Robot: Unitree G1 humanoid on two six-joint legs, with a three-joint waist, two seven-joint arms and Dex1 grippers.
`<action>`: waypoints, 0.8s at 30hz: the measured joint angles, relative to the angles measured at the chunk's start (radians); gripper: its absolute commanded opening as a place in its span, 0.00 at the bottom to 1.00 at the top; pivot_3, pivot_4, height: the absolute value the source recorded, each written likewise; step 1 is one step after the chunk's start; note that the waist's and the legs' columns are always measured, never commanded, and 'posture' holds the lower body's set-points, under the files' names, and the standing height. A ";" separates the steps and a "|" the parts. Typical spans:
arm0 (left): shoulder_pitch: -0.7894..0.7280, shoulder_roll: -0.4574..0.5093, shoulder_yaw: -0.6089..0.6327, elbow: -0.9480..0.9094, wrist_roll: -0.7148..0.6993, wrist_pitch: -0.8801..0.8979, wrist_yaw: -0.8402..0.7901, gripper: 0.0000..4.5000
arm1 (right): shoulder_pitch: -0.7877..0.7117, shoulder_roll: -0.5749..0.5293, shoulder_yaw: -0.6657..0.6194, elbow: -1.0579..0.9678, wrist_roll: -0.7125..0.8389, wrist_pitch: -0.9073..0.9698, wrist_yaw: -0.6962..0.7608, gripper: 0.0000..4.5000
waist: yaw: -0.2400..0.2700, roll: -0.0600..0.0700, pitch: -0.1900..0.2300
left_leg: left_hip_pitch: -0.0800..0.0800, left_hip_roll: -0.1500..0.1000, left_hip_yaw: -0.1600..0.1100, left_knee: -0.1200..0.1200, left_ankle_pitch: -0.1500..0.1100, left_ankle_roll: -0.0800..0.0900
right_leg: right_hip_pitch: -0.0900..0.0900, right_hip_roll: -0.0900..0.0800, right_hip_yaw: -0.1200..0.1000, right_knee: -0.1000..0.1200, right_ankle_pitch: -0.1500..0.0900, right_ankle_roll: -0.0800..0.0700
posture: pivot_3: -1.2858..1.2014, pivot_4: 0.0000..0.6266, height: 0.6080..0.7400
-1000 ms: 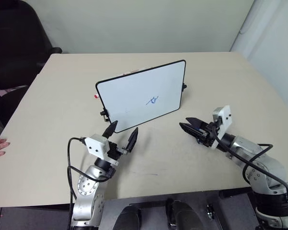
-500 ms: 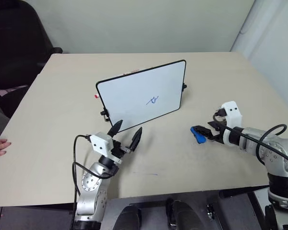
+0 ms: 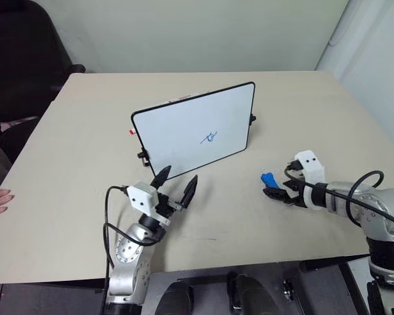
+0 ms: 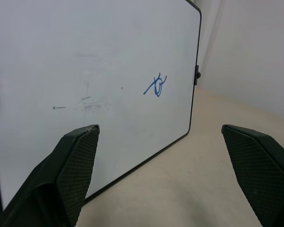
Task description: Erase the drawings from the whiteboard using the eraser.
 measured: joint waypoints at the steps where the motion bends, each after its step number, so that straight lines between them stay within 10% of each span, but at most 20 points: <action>1: 0.004 -0.002 -0.001 0.000 0.001 0.000 0.001 1.00 | 0.003 0.000 0.005 0.003 -0.002 -0.002 0.003 1.00 | 0.000 0.000 0.000 | 0.000 0.000 0.000 0.000 0.000 0.000 | 0.000 0.000 0.000 0.000 0.000 0.000 | 0.52 0.24 1.00; 12: 0.028 -0.001 -0.001 -0.002 0.007 0.000 0.015 1.00 | 0.007 -0.020 0.042 0.024 -0.031 -0.054 0.042 1.00 | 0.000 0.000 0.000 | 0.000 0.000 0.000 0.000 0.000 0.000 | 0.000 0.000 0.000 0.000 0.001 0.000 | 0.52 0.24 1.00; 19: 0.032 0.001 -0.001 -0.014 0.005 0.000 0.015 1.00 | 0.014 -0.020 0.044 0.024 -0.039 -0.059 0.045 0.57 | 0.000 0.000 0.000 | 0.000 0.000 0.000 0.000 0.001 0.000 | 0.000 0.001 0.000 0.000 0.001 0.000 | 0.52 0.24 1.00; 24: 0.038 0.001 -0.002 -0.014 0.005 0.000 0.016 1.00 | 0.015 -0.020 0.047 0.024 -0.040 -0.060 0.054 0.54 | 0.000 0.000 0.000 | 0.000 0.000 0.000 0.000 0.000 0.000 | 0.000 0.001 0.000 0.000 0.000 0.000 | 0.52 0.24 1.00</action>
